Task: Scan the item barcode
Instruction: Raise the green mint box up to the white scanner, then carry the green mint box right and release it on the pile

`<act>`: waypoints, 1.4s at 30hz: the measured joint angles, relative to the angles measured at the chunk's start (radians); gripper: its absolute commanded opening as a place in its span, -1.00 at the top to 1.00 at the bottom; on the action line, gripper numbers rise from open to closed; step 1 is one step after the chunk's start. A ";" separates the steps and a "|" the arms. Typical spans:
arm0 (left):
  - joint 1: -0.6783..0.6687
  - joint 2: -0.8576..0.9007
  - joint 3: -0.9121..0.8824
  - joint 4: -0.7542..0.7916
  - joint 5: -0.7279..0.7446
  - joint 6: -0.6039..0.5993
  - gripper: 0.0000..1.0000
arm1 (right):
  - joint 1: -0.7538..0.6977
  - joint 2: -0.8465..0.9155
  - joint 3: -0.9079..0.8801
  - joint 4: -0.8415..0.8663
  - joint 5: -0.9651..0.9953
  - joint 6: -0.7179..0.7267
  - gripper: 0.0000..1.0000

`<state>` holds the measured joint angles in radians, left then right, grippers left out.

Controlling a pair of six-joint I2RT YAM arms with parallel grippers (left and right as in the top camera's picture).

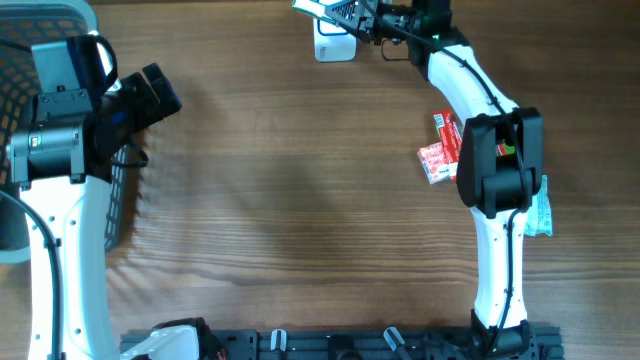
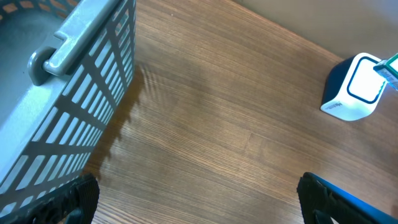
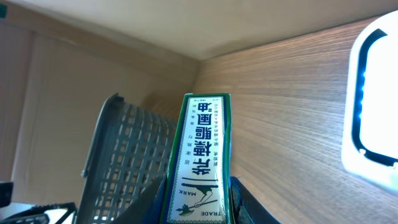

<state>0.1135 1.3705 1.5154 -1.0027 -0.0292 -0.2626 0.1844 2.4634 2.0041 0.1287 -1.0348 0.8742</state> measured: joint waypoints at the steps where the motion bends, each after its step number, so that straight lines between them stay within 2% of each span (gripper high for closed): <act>1: 0.000 0.000 0.000 0.000 0.000 0.000 -1.00 | -0.001 0.006 0.000 0.002 0.011 0.000 0.38; 18: 0.000 0.000 0.000 0.000 0.000 0.000 -1.00 | -0.037 0.076 0.000 0.090 0.164 0.031 0.44; 29: 0.000 0.000 0.000 0.000 0.000 0.000 -1.00 | -0.037 0.124 0.000 0.113 0.164 0.042 0.42; 37: 0.000 0.000 0.000 0.000 0.000 0.000 -1.00 | -0.039 0.124 -0.001 0.276 0.111 0.092 0.43; 42: 0.000 0.000 0.000 0.000 0.000 0.000 -1.00 | -0.042 0.122 -0.001 0.276 0.068 0.124 0.44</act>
<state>0.1135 1.3705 1.5154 -1.0027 -0.0292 -0.2626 0.1429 2.5858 2.0033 0.4046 -0.9665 0.9985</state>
